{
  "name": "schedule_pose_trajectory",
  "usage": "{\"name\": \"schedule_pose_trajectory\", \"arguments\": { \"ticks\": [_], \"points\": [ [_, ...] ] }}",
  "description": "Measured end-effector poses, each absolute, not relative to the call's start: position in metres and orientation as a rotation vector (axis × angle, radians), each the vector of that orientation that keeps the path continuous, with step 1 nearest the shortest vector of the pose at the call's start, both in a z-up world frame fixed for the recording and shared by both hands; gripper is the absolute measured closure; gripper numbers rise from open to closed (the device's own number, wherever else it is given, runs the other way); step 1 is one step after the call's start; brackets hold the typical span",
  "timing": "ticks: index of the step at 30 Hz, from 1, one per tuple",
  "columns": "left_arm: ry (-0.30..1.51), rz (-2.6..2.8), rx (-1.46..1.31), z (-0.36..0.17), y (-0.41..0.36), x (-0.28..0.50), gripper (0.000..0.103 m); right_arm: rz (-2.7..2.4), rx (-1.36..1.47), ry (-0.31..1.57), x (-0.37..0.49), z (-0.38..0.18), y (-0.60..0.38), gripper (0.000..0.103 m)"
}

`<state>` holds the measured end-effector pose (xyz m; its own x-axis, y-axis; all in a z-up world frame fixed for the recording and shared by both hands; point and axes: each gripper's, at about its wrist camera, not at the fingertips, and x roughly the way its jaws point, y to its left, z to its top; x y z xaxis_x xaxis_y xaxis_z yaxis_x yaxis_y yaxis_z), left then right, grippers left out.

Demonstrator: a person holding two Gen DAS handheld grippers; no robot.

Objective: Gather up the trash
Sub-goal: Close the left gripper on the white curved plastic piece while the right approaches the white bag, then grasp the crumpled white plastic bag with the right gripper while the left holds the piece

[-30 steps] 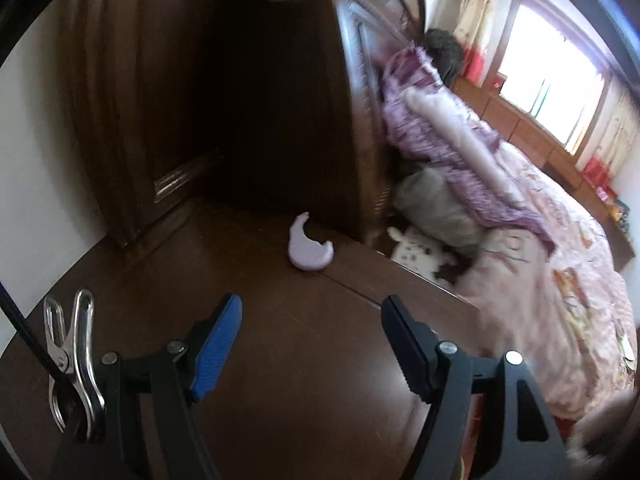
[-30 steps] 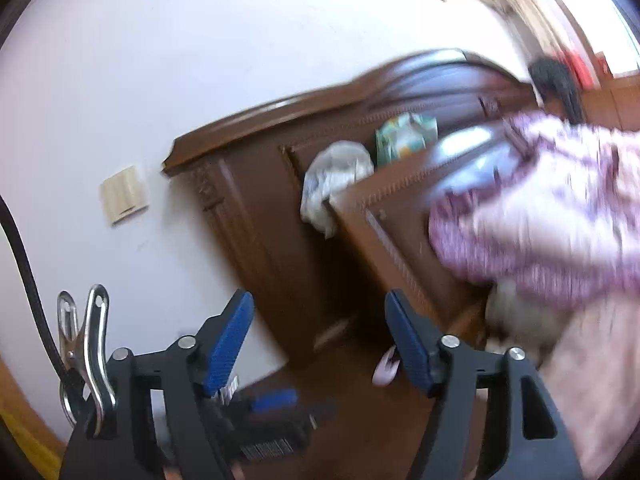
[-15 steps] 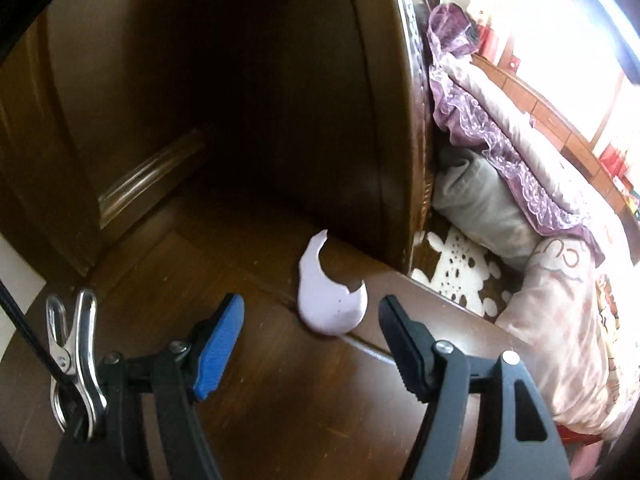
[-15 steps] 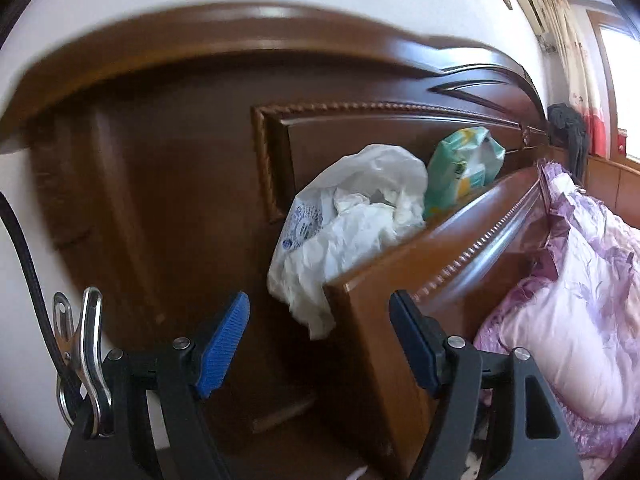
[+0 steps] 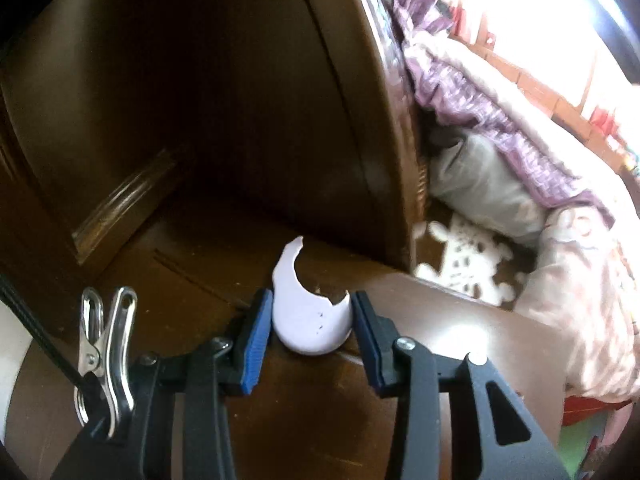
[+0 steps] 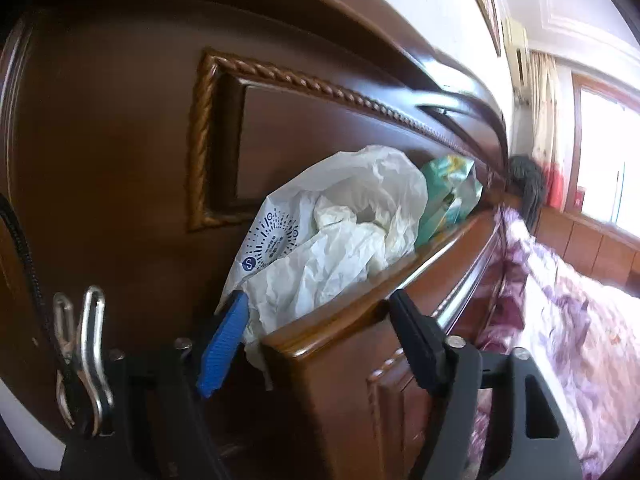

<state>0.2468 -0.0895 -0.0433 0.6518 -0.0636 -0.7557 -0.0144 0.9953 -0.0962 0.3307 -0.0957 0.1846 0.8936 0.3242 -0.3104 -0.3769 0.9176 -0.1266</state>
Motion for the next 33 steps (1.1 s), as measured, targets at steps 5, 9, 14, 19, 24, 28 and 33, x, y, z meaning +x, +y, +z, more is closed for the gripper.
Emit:
{"name": "schedule_pose_trajectory", "arguments": {
  "ticks": [5, 9, 14, 19, 24, 28, 33],
  "points": [
    [0.772, -0.067, -0.203, -0.027, -0.07, 0.23, 0.061, 0.447, -0.288, 0.154, 0.305, 0.193, -0.086, 0.102],
    [0.757, -0.092, -0.278, -0.021, -0.055, 0.224, 0.061, 0.498, -0.385, 0.075, 0.278, 0.193, -0.074, 0.102],
    [0.755, -0.099, -0.356, -0.017, -0.038, 0.222, 0.061, 0.506, -0.389, 0.029, 0.265, 0.195, -0.083, 0.102],
    [0.7, -0.103, -0.38, -0.002, -0.024, 0.206, 0.061, 0.506, -0.252, 0.053, 0.273, 0.208, -0.116, 0.102],
    [0.687, -0.089, -0.413, 0.002, -0.006, 0.203, 0.061, 0.517, -0.12, 0.03, 0.276, 0.228, -0.148, 0.102],
    [0.686, -0.095, -0.459, 0.002, 0.004, 0.202, 0.061, 0.626, -0.009, 0.093, 0.297, 0.241, -0.163, 0.102],
    [0.701, -0.093, -0.47, -0.003, 0.006, 0.204, 0.061, 0.591, -0.258, 0.188, 0.307, 0.226, -0.108, 0.046]
  ]
}}
